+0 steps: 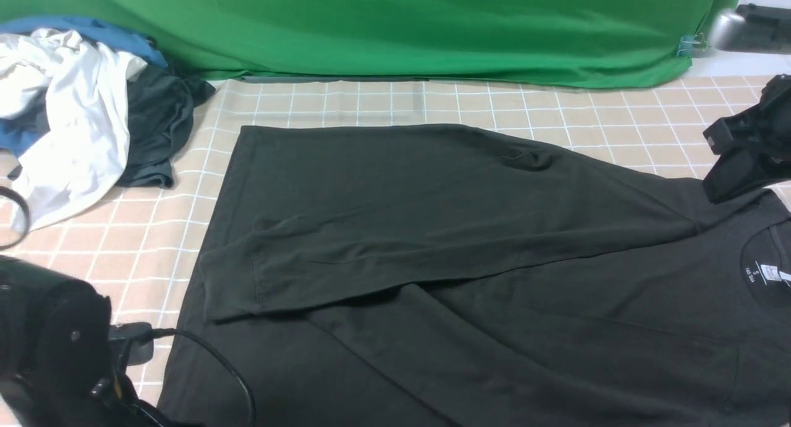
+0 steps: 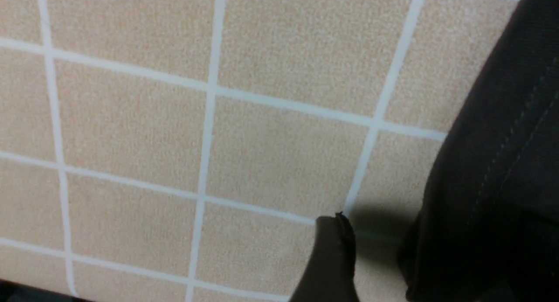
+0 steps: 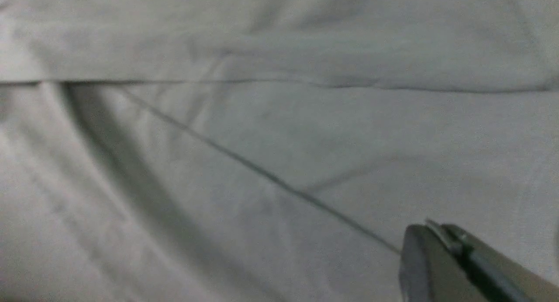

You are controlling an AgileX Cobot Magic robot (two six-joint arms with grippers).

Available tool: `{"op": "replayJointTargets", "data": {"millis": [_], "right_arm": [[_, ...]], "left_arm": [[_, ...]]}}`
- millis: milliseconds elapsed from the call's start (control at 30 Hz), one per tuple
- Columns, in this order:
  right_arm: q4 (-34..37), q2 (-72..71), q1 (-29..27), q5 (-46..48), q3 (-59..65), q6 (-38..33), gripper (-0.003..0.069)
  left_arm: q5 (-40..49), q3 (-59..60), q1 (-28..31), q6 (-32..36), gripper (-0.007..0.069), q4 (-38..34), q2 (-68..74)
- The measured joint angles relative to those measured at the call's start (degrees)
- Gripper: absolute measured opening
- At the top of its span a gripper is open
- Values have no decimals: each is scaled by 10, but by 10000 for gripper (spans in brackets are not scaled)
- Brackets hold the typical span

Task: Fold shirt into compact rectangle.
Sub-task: 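Grasp the near edge of the shirt at its hem and shoulder corners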

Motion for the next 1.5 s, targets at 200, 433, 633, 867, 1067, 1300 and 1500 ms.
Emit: {"op": "replayJointTargets", "data": {"millis": [200, 433, 633, 867, 1067, 1300, 1500], "right_arm": [[5, -5, 0, 27, 0, -15, 36], [5, -58, 0, 30, 2, -15, 36], [-18, -131, 0, 30, 65, 19, 55], [-45, -164, 18, 17, 238, 34, 327], [-56, -163, 71, -117, 371, 35, 526], [-77, -125, 109, -217, 423, 43, 574], [-81, -69, 113, -244, 423, 43, 568]], "left_arm": [[3, -11, 0, 2, 367, -17, 44], [7, -28, -2, 17, 34, -46, 56], [47, -46, -3, 17, 27, -22, -19], [96, -49, -3, 17, 27, -20, -127], [100, -49, -3, 17, 27, -10, -149], [95, -49, -3, 18, 27, -4, -149], [91, -49, -3, 17, 28, -4, -149]]}}
